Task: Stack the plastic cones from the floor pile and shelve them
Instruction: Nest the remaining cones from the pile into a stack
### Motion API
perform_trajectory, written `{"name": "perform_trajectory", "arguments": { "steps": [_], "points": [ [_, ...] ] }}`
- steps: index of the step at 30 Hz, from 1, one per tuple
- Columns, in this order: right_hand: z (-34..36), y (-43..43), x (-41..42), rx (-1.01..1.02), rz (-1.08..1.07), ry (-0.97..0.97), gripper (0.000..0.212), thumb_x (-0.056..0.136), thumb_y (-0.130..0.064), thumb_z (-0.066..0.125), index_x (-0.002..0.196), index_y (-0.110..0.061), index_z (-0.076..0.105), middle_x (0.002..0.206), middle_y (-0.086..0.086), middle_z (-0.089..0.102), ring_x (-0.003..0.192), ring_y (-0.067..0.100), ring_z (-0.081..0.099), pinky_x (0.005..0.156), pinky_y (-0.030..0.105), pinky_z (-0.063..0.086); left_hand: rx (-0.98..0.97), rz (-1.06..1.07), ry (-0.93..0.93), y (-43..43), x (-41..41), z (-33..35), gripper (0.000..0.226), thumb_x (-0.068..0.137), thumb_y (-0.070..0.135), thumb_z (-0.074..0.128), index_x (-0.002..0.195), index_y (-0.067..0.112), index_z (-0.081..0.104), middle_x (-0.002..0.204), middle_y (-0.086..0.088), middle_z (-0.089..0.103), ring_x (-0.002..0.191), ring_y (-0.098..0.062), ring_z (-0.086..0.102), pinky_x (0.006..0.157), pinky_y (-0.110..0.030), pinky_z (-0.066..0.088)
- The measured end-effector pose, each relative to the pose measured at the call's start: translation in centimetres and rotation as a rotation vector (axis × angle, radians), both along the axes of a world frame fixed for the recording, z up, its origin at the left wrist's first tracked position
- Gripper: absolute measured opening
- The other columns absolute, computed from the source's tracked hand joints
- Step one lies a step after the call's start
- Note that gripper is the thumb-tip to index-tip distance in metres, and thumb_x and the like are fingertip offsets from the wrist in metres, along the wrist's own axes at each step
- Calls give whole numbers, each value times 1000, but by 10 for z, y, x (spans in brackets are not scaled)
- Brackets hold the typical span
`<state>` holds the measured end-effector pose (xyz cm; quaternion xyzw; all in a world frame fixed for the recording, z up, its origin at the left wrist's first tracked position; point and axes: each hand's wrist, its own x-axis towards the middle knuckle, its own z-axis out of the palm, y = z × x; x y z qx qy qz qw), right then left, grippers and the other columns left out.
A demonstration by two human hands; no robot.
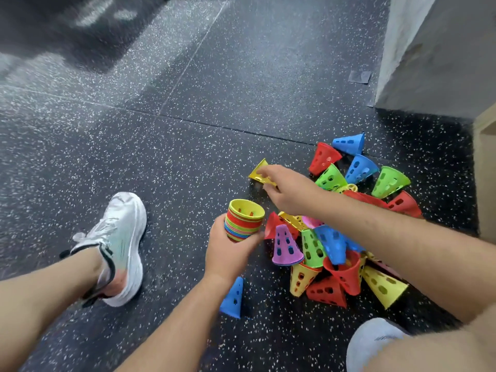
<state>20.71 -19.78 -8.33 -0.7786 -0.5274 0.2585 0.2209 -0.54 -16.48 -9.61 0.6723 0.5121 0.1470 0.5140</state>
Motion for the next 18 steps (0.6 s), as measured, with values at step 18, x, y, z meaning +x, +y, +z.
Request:
{"name": "perform_trajectory", "arguments": {
  "steps": [18],
  "points": [
    [-57,42,35,-65,51,-467,25,96,-7,53,120,-14,54,111,12,50,104,34,50,76,39,40,-70,-75,54,16,-3,-17,48,66,23,96,100,27,62,96,1,71,85,-12,69,73,-22,49]
  ]
}}
